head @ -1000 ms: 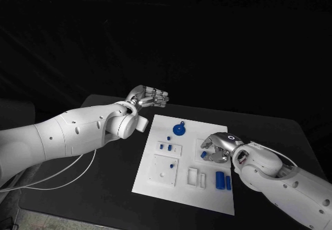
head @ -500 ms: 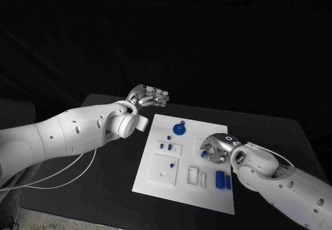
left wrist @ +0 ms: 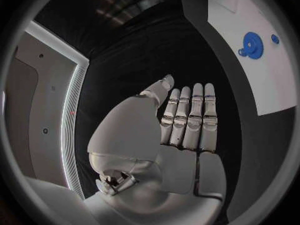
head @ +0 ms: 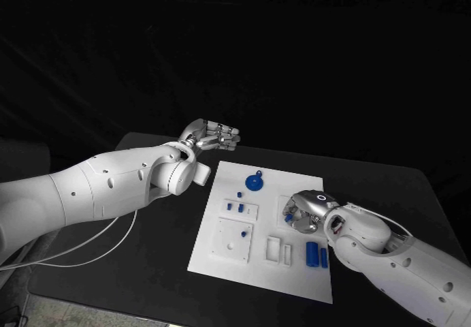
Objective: Assemble the parts on the task board
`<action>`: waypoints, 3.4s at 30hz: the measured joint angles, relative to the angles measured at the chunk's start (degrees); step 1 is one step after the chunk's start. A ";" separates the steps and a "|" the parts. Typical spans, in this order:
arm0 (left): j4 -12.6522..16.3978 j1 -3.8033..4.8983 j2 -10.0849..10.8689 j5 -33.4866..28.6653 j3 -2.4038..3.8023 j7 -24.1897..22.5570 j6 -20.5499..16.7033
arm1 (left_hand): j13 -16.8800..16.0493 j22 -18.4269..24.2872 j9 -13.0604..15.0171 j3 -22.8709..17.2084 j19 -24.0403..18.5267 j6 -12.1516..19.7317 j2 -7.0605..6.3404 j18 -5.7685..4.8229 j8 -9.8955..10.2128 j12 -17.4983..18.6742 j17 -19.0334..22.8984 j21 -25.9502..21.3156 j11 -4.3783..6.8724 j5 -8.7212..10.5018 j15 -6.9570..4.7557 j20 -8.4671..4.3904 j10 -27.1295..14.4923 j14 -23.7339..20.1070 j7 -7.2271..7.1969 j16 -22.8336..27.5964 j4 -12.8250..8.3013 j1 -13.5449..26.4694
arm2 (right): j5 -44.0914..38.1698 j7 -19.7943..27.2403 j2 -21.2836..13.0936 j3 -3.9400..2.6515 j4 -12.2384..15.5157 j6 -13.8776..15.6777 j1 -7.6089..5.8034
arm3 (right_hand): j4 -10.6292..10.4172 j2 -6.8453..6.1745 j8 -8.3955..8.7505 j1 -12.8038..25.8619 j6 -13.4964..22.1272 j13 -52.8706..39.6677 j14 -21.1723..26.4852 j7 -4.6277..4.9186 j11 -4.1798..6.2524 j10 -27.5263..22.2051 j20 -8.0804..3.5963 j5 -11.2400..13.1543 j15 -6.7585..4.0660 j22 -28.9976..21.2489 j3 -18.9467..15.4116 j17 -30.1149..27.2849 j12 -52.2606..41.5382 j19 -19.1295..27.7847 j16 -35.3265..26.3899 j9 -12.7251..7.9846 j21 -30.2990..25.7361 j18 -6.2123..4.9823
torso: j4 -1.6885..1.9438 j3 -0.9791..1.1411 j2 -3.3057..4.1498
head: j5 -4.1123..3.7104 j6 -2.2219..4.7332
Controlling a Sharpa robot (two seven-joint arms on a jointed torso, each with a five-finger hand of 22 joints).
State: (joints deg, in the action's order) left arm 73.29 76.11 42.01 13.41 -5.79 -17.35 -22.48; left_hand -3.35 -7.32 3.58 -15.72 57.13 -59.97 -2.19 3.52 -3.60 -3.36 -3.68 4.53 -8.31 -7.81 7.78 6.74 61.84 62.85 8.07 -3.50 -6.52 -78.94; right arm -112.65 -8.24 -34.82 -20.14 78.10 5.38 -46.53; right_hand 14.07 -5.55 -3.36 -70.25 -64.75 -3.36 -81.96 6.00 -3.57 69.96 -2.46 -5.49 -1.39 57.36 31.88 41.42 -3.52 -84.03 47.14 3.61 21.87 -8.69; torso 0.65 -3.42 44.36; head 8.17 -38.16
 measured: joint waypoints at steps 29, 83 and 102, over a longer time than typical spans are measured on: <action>-0.66 0.00 -0.02 0.02 0.00 0.11 0.00 | 0.00 0.00 0.00 0.00 0.00 0.00 0.00 0.00 0.00 0.00 0.00 0.00 0.00 0.00 0.00 0.00 0.00 0.00 0.00 0.00 0.00 0.00 | 0.09 -1.19 -1.27 -1.54 5.07 9.13 0.08 | 1.02 1.58 -0.16 -0.29 -7.00 -0.23 -0.54 -1.24 0.82 6.14 -2.36 1.49 -1.99 3.08 3.56 0.34 0.21 0.10 -0.38 0.71 2.21 2.61 | 0.00 0.00 -0.04 | 0.97 -0.19; -1.41 0.00 -2.16 0.02 0.00 0.32 0.10 | 0.00 0.00 0.00 0.00 0.00 0.00 0.00 0.00 0.00 0.00 0.00 0.33 0.00 0.00 0.00 0.00 0.00 0.00 0.00 0.00 0.00 0.00 | -3.07 1.95 12.11 9.94 2.84 6.86 0.39 | 1.60 2.30 -0.06 0.36 -7.22 -0.24 -0.64 -1.39 0.74 6.22 -2.23 0.78 -1.88 3.24 3.31 0.36 0.33 0.00 -0.99 0.63 1.20 2.50 | -0.02 0.01 -0.01 | 5.14 -1.00; -1.52 0.00 -2.11 0.02 0.00 0.51 0.18 | 0.00 -0.01 0.00 0.00 0.00 0.00 0.00 0.00 0.00 0.00 0.00 0.33 0.00 0.00 0.00 0.00 0.00 0.00 0.00 0.00 0.00 0.00 | -5.44 0.55 11.80 10.02 2.77 6.94 0.54 | 1.75 2.29 -0.23 0.33 -7.24 -0.19 -0.65 -1.62 0.84 6.13 -2.22 0.58 -1.88 3.54 3.48 0.41 0.21 -0.01 -0.99 0.66 1.21 2.50 | -0.03 0.03 0.01 | 5.06 -1.23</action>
State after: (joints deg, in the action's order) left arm 71.77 76.11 39.90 13.43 -5.79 -16.85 -22.31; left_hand -3.35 -7.33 3.58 -15.72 57.13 -59.96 -2.19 3.53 -3.60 -3.36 -3.68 4.86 -8.31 -7.81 7.78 6.74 61.84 62.85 8.07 -3.50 -6.52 -78.93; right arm -118.09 -7.69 -23.02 -10.12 80.87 12.32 -45.99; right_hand 15.82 -3.26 -3.59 -69.92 -71.99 -3.55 -82.61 4.38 -2.73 76.09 -4.68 -4.91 -3.26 60.90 35.36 41.83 -3.31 -84.04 46.15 4.27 23.08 -6.20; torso 0.62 -3.39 44.37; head 13.23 -39.39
